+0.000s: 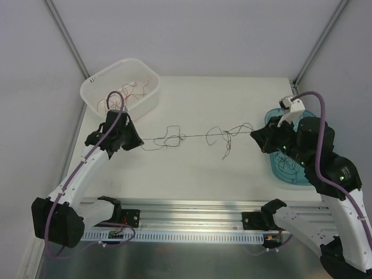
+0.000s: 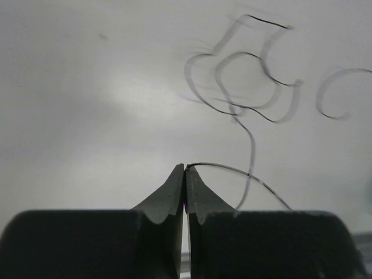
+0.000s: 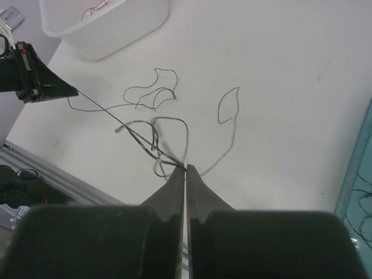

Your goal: Untangle the cables

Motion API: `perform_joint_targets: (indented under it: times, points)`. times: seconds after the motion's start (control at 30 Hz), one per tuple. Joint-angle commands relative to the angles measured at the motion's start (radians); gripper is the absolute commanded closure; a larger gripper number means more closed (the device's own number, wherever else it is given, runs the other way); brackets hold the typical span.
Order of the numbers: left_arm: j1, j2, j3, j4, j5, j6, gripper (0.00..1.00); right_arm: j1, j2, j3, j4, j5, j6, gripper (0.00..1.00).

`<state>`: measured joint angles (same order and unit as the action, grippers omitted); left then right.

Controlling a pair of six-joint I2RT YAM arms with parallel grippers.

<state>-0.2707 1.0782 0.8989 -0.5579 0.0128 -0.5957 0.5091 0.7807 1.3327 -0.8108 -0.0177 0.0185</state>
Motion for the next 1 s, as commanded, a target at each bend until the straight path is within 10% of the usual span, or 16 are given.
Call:
perform_joint_targets:
  times: [0.0, 0.27, 0.47, 0.57, 0.7, 0.97]
  points:
    - [0.16, 0.068, 0.0, -0.158, -0.229, 0.105, 1.0, -0.043, -0.02, 0.195, -0.117, 0.238, -0.123, 0.99]
    - [0.494, 0.109, 0.049, -0.135, -0.059, 0.099, 1.0, -0.043, -0.023, 0.223, -0.168, 0.346, -0.161, 0.99]
    - [0.492, 0.077, 0.066, -0.117, 0.116, 0.16, 1.0, -0.041, 0.002, -0.042, -0.036, 0.026, -0.069, 0.98]
    - [0.489, 0.054, 0.025, -0.116, 0.173, 0.203, 1.0, -0.011, 0.037, -0.239, 0.15, -0.178, 0.042, 0.87]
    - [0.47, 0.0, -0.049, -0.094, 0.185, 0.217, 1.0, 0.138, 0.158, -0.348, 0.303, -0.086, 0.136, 0.53]
    - [0.415, -0.095, -0.178, -0.025, 0.177, 0.232, 0.98, 0.344, 0.571, -0.385, 0.692, -0.031, 0.366, 0.36]
